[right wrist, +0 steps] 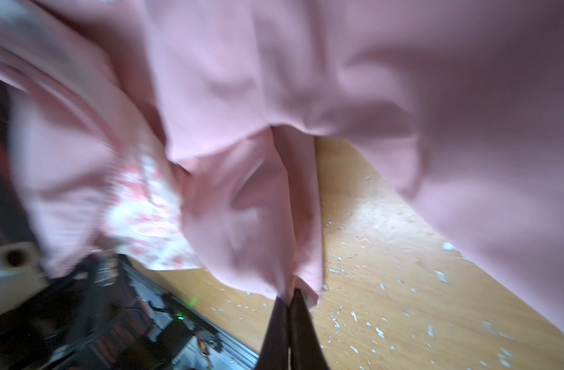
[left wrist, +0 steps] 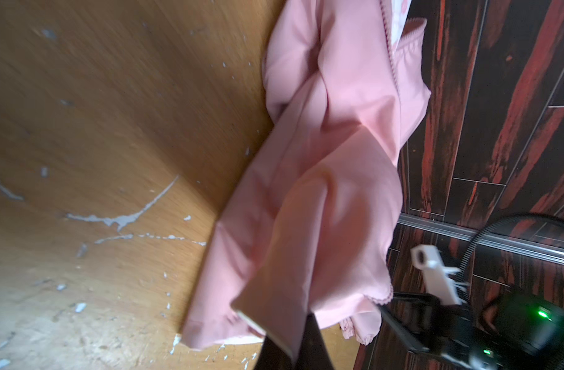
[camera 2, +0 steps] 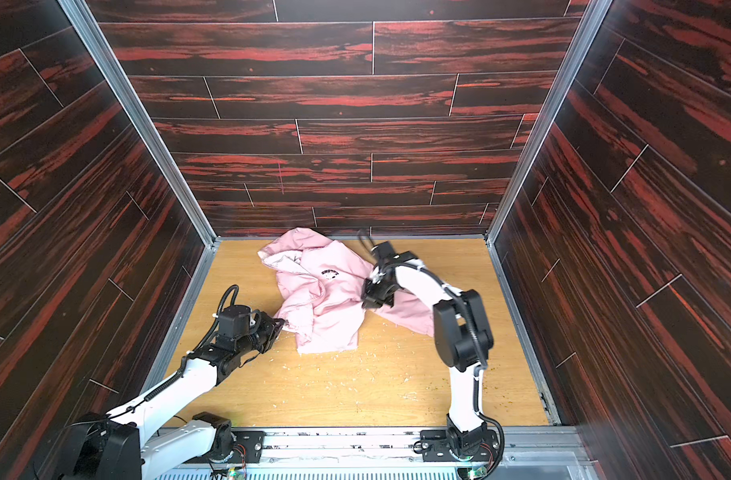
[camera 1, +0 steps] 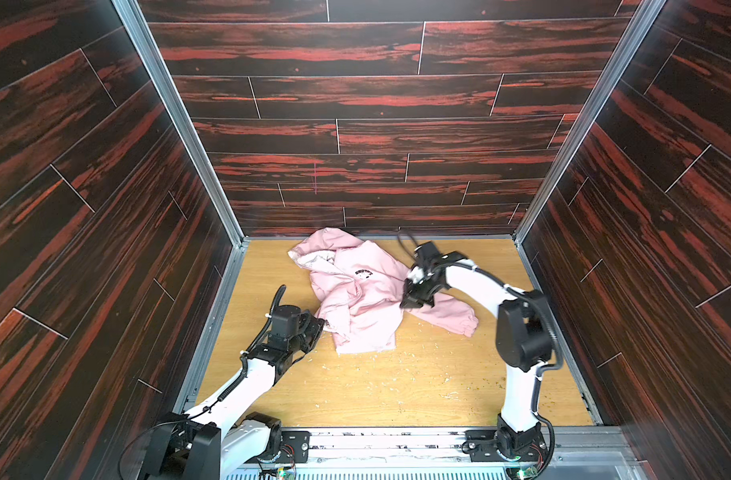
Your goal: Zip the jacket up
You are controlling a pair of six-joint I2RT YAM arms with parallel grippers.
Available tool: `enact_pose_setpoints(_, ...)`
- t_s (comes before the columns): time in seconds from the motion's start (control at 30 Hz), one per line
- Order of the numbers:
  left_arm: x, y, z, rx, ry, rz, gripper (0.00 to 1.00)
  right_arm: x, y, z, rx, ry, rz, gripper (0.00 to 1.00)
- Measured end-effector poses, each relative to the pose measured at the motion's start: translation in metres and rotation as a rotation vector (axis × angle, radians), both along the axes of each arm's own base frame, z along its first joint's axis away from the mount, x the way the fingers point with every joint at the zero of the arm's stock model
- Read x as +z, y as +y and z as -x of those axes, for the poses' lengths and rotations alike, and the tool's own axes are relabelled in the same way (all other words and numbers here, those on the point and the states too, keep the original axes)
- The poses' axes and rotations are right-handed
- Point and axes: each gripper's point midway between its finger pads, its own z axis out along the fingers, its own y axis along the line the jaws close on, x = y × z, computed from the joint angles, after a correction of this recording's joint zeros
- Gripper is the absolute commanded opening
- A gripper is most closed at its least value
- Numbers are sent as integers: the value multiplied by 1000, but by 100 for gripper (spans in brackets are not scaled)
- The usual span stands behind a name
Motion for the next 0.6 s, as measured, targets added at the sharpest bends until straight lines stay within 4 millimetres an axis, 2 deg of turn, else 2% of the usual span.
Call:
enact_pose_setpoints(0.1,1,0,-5,-6,2,-1,0,24,-24,-20,-67,-48,-35,0)
enact_pose_setpoints(0.2,1,-3,-9,-22,13,-1,0,33,-41,-35,-114,-73,-43,0)
enact_pose_setpoints(0.33,-2,-12,-16,-67,34,8,0,38,-45,-45,-128,-86,-51,0)
enact_pose_setpoints(0.37,-3,-14,-18,-77,41,13,0,37,-43,-50,-127,-89,-54,4)
enact_pose_setpoints(0.5,-11,-22,-23,-111,67,32,0,16,-40,-60,-127,-61,-47,39)
enact_pose_setpoints(0.6,-9,-24,-23,-125,65,34,0,3,-42,-56,-124,-40,-28,51)
